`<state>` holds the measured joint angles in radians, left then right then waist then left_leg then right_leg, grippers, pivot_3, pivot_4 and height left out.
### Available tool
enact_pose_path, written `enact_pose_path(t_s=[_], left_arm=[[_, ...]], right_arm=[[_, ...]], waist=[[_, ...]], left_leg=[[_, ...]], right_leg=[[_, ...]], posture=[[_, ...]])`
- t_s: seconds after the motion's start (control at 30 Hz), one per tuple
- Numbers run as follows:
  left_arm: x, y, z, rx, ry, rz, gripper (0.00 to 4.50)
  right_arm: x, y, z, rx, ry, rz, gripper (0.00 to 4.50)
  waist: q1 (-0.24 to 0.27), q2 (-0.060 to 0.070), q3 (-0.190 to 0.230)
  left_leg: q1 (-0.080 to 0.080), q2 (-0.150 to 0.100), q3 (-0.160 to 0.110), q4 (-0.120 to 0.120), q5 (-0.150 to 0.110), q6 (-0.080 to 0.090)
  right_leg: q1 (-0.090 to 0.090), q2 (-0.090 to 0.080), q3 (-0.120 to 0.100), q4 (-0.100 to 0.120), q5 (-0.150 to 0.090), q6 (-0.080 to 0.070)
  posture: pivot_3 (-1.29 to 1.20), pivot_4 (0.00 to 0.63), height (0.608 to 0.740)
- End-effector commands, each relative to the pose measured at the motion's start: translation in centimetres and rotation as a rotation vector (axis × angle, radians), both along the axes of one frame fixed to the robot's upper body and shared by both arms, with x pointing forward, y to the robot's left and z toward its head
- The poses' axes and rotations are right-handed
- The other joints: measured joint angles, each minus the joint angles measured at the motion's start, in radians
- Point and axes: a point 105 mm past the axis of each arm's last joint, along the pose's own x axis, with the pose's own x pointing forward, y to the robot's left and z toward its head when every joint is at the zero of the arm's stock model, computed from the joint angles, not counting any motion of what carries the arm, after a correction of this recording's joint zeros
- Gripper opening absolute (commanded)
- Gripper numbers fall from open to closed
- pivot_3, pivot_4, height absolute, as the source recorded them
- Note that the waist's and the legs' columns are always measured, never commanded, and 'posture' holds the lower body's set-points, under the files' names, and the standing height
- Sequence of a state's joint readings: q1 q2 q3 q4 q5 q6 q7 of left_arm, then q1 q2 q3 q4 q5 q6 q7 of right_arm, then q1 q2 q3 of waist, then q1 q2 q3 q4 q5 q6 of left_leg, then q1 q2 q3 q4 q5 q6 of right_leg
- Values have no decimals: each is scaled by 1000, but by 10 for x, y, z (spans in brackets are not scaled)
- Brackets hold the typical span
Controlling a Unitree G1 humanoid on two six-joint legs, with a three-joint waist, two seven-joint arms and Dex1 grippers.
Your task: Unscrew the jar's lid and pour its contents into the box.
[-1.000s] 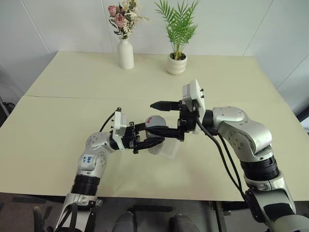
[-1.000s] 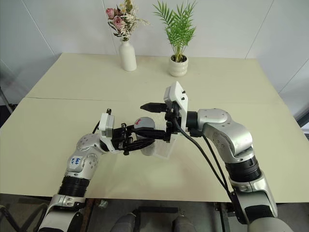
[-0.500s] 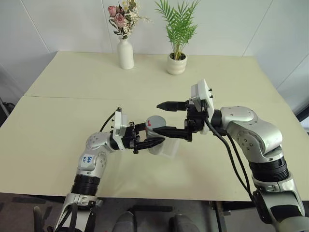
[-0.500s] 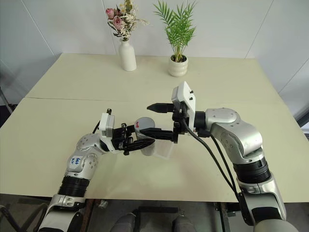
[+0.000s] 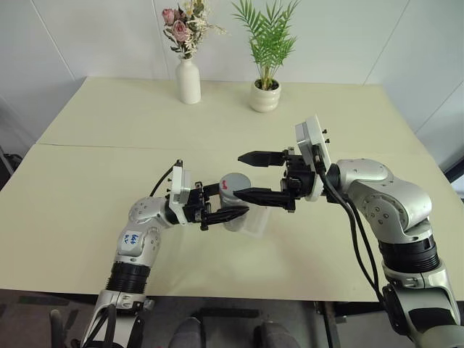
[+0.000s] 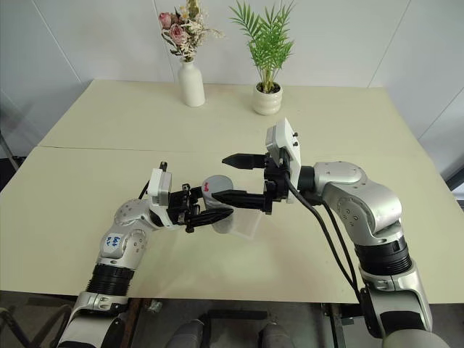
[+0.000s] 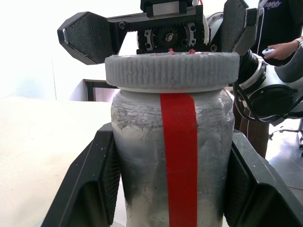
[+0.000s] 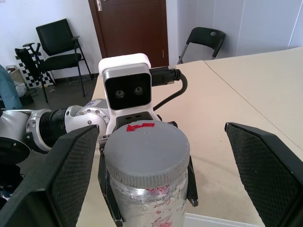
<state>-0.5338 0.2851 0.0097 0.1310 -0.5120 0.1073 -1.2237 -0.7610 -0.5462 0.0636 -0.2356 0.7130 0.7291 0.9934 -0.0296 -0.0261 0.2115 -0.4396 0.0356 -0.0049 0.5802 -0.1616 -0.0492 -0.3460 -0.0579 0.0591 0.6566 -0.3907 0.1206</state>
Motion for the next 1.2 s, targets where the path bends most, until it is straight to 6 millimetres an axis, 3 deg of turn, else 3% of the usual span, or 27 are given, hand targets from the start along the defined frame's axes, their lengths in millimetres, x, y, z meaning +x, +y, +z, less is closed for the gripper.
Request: enact_pose_path(t_s=[0.03,0.4,0.9,1.07,1.2], left_arm=[[-5,-1,8,-26,-34,-20,2396],[-6,-1,7,-29,-31,-16,2396],[-6,-1,7,-27,-30,-15,2396],[-6,-1,7,-27,-30,-18,2396],[-6,-1,7,-27,-29,-18,2396]], right_arm=[[-7,4,7,-7,-39,29,4483],[-9,19,0,-29,-19,66,4483],[-8,21,-2,-24,-20,63,4483],[-7,22,-3,-23,-27,57,3292],[-6,22,-3,-18,-31,53,3292]], waist=[[0,0,0],[-1,0,0],[0,0,0],[0,0,0],[0,0,0]], left_leg=[[0,0,0,0,0,0],[0,0,0,0,0,0],[0,0,0,0,0,0],[0,0,0,0,0,0],[0,0,0,0,0,0]], right_leg=[[0,0,0,0,0,0],[0,0,0,0,0,0],[0,0,0,0,0,0],[0,0,0,0,0,0],[0,0,0,0,0,0]], posture=[[0,150,740],[0,150,740],[0,150,740],[0,150,740],[0,150,740]])
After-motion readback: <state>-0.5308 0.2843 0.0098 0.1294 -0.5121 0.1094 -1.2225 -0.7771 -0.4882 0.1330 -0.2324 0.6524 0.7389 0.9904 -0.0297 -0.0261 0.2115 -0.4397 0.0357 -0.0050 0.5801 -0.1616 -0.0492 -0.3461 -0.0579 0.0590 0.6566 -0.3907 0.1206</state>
